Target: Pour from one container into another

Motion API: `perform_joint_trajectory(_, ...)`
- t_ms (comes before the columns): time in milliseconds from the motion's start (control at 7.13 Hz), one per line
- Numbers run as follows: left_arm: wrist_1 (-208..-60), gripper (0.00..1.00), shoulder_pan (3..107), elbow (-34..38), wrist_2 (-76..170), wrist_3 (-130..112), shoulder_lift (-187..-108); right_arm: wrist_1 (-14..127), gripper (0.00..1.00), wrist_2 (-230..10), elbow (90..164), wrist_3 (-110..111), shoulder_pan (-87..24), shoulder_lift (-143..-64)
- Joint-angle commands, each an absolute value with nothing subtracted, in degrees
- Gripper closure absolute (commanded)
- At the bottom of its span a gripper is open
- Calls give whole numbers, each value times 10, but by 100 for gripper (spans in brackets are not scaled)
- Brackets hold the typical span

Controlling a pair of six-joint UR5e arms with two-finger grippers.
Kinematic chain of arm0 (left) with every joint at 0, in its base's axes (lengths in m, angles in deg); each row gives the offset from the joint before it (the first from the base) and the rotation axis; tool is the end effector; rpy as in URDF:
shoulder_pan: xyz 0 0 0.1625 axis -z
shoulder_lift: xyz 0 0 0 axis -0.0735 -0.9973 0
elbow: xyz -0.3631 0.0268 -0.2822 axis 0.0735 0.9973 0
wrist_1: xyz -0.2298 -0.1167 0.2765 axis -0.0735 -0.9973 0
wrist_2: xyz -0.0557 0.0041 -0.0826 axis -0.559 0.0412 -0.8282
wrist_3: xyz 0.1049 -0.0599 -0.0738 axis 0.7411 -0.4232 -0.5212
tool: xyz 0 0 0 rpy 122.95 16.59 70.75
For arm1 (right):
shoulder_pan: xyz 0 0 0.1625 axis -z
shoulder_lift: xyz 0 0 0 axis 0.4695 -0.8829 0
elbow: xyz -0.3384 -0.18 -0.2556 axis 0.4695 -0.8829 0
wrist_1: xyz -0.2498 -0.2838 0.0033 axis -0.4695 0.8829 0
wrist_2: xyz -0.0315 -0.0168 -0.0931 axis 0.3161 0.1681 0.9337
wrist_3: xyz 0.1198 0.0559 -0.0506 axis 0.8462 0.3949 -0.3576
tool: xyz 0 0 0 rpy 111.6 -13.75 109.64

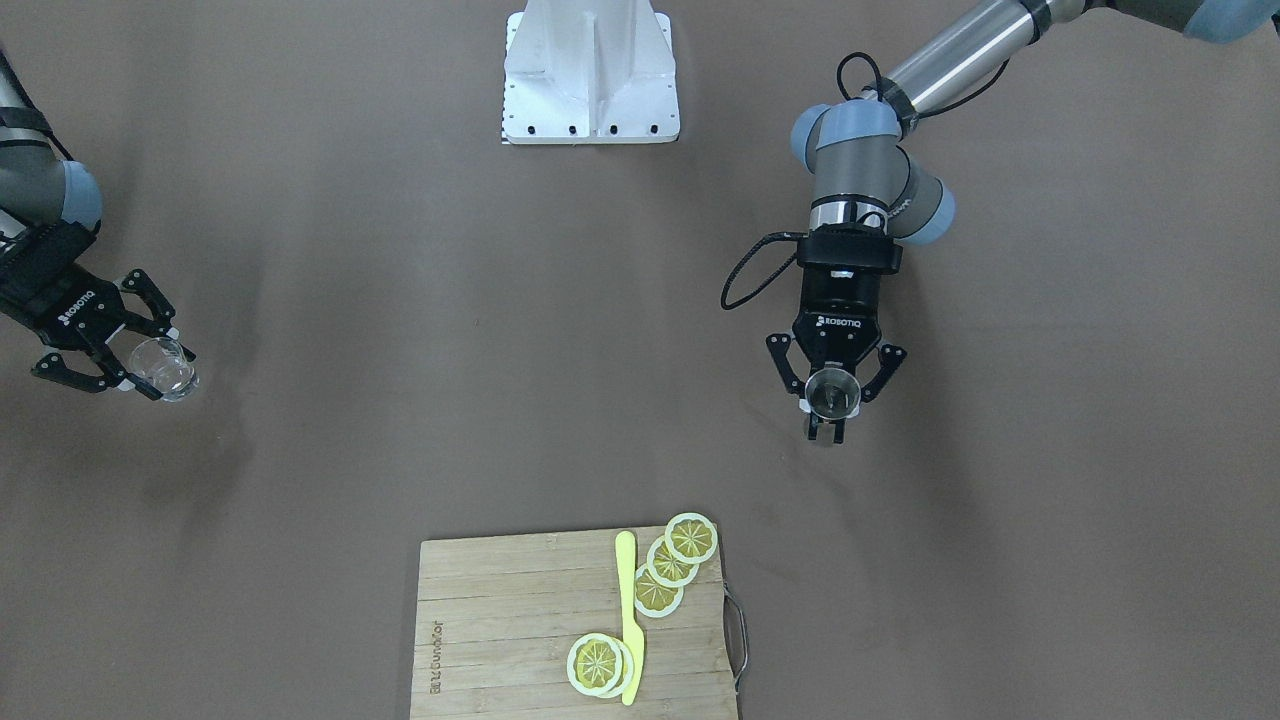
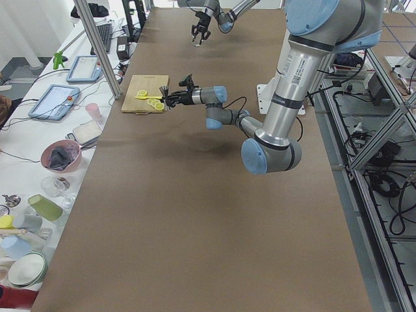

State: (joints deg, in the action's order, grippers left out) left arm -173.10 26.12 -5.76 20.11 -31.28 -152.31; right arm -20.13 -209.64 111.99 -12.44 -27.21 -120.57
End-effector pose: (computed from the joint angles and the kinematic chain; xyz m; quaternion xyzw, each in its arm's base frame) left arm 0.4408 -0.5214 0.3849 0.6130 0.2890 -0.0952 0.7292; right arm -0.2430 -0.4506 0.5998 0.5171 -0.4043 -0.3721 0.6563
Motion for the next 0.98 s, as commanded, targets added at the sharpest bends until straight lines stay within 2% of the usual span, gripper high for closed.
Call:
perform_joint_trajectory(0, -1679, 100, 261, 0, 206, -316, -1500, -212, 100, -2096, 1110, -130, -269, -1206)
perform_joint_trajectory(140, -1591, 100, 258, 47, 228, -320, -1501, -225, 100, -2095, 1096, -125, -266, -1203)
perform_joint_trajectory(421, -1531, 100, 251, 77, 252, -347, -1509, -241, 100, -2096, 1081, -101, -260, -1197)
perform_joint_trajectory(841, -1492, 100, 210, 77, 353, -469, -1500, -260, 100, -2096, 1051, -77, -248, -1174)
